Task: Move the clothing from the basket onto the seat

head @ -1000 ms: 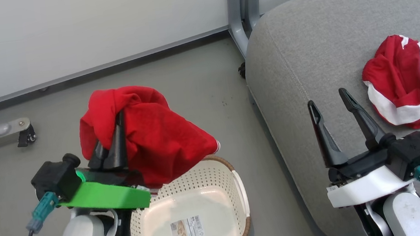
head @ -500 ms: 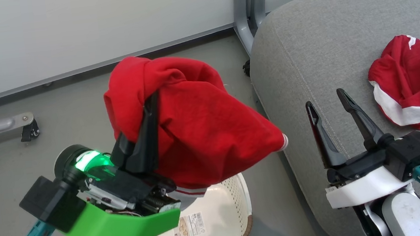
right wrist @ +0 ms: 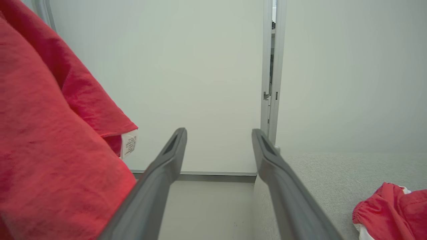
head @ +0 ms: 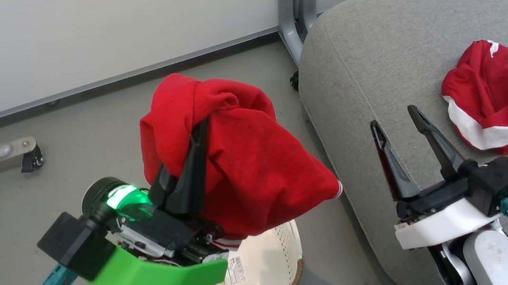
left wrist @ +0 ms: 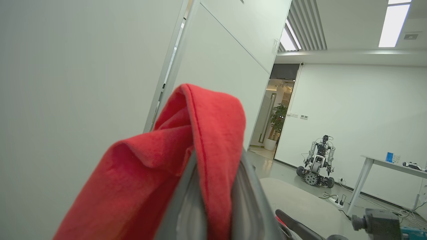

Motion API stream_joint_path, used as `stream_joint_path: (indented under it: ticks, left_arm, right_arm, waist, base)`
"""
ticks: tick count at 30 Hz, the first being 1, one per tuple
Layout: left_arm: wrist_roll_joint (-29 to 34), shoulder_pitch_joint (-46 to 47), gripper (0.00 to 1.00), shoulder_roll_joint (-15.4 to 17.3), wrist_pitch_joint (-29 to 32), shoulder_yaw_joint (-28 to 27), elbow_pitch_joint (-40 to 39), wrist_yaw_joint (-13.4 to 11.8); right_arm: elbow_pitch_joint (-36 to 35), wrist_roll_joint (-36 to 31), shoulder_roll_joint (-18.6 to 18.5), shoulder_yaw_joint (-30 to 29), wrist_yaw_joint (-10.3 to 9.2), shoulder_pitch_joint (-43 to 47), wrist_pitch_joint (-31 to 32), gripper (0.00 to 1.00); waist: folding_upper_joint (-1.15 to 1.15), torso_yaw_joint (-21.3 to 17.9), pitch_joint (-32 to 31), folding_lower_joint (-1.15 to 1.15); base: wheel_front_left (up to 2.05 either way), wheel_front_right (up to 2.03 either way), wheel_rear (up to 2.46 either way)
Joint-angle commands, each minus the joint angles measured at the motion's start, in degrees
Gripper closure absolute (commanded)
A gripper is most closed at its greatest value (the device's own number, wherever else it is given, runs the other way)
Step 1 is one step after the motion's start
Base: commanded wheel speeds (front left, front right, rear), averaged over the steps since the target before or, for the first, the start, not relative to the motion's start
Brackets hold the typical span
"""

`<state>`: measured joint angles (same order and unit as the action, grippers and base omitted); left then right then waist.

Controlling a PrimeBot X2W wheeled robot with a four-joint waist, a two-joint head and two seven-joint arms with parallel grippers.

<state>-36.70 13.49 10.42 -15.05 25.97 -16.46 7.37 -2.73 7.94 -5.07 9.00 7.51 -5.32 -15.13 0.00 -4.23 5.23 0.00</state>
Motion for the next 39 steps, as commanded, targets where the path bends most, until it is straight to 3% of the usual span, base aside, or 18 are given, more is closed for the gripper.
stream_joint_path:
  ticks: [1, 6, 15, 23, 32, 39]
  left_arm:
    - [-0.26, -0.39, 1.00, 0.52, -0.18, -0.04, 0.16, 0.15]
    - [-0.20, -0.55, 1.00, 0.62, -0.17, -0.10, 0.85, 0.15]
    - [0.70, 0.76, 1.00, 1.76, -0.18, 2.18, 1.28, 0.15]
    - [1.30, 2.89, 1.00, 3.19, -0.18, 5.75, 1.20, 0.15]
    - [1.79, 4.48, 1.00, 4.08, -0.18, 8.85, 1.52, 0.15]
    - [1.43, 4.87, 1.00, 4.05, -0.18, 9.59, 1.89, 0.16]
  right_arm:
    - [-0.43, 0.16, -0.88, 0.23, -0.04, -0.95, -0.03, 0.00]
    - [-3.50, 4.45, -4.66, 5.41, -0.04, -2.72, -0.03, 0.00]
    - [-9.28, 14.17, -18.92, 23.74, -0.04, -9.72, -0.02, 0.00]
    - [-4.84, 18.55, -27.50, 37.03, -0.04, -19.80, -0.02, 0.00]
    - [0.74, 21.63, -30.63, 48.22, -0.04, -29.29, -0.02, 0.00]
    - [2.20, 21.53, -28.00, 54.25, -0.04, -34.42, -0.02, 0.00]
  waist:
    - [0.00, -0.03, -0.01, 0.00]
    - [0.00, -0.12, 0.02, 0.00]
    - [0.00, -0.08, 0.29, 0.00]
    - [0.00, 1.05, 1.56, 0.00]
    - [0.00, 2.51, 2.12, 0.00]
    - [0.00, 2.82, 2.04, 0.00]
  base:
    - [0.00, 0.00, 0.00]
    - [0.00, 0.00, 0.00]
    - [0.00, 0.00, 0.00]
    - [0.00, 0.00, 0.00]
    - [0.00, 0.00, 0.00]
    - [0.00, 0.00, 0.00]
